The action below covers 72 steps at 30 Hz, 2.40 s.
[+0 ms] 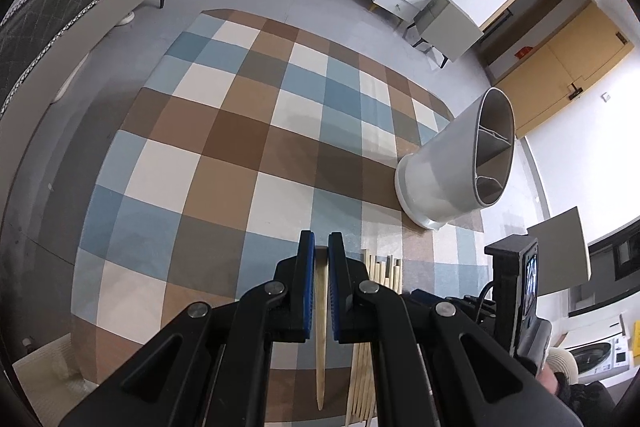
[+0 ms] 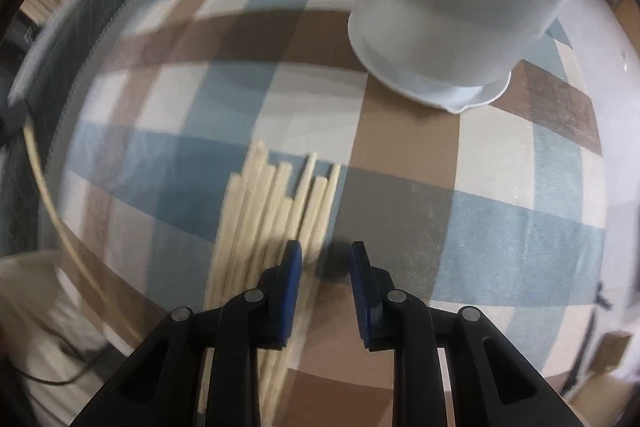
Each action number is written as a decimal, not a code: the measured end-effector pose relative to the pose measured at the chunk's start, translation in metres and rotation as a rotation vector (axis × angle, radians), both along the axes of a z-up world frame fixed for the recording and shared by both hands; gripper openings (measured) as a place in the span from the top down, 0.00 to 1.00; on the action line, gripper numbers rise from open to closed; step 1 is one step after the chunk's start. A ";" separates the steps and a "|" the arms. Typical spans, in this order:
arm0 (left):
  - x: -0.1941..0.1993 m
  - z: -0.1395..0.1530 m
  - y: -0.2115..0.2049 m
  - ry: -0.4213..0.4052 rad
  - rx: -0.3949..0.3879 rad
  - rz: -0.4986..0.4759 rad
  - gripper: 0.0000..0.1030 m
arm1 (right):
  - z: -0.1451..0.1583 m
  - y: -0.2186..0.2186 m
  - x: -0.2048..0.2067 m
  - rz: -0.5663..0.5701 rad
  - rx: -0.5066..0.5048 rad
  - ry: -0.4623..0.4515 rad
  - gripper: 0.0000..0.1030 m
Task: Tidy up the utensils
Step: 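Lower the right tool to the chopstick pile and grasp one while the left tool holds its chopstick, then lift both held chopsticks and carry them over the utensil holder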
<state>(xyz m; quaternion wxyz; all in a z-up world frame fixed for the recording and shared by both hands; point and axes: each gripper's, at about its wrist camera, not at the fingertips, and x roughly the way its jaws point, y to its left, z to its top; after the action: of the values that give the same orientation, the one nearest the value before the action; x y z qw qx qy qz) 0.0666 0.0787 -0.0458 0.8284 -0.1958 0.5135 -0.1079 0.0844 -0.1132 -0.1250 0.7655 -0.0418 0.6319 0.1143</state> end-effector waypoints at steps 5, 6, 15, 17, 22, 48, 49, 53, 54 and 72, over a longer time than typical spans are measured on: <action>0.001 0.000 0.000 0.009 -0.008 -0.007 0.98 | 0.001 0.004 -0.002 0.001 -0.054 -0.001 0.78; 0.001 0.000 0.001 0.008 -0.007 -0.006 0.98 | 0.000 0.004 -0.002 0.000 -0.059 -0.002 0.79; 0.002 -0.001 0.002 0.015 -0.007 -0.002 0.98 | -0.002 0.012 0.010 -0.002 -0.086 -0.011 0.86; 0.002 -0.002 0.001 0.016 -0.005 -0.003 0.98 | -0.002 0.013 0.014 -0.005 -0.087 -0.018 0.86; 0.004 -0.003 0.000 0.019 -0.001 -0.010 0.98 | -0.002 0.021 0.026 -0.019 -0.093 -0.056 0.87; -0.034 0.037 -0.055 -0.141 0.184 -0.094 0.98 | 0.103 -0.020 -0.068 -0.118 0.267 -0.623 0.96; -0.035 0.037 -0.056 -0.136 0.182 -0.093 0.98 | 0.105 -0.019 -0.072 -0.113 0.266 -0.634 0.96; -0.038 0.046 -0.065 -0.147 0.187 -0.103 0.98 | 0.115 -0.025 -0.081 -0.103 0.279 -0.677 0.97; -0.038 0.049 -0.067 -0.155 0.190 -0.107 0.98 | 0.115 -0.025 -0.082 -0.102 0.280 -0.688 0.97; -0.022 0.080 -0.101 -0.189 0.202 -0.193 0.98 | 0.137 -0.038 -0.083 -0.115 0.326 -0.792 0.97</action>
<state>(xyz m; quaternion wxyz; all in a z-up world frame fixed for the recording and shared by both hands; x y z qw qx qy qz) 0.0445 -0.0225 0.0340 0.8742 -0.0502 0.4582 -0.1529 0.0017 -0.1510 0.0123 0.9506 0.0744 0.2641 0.1449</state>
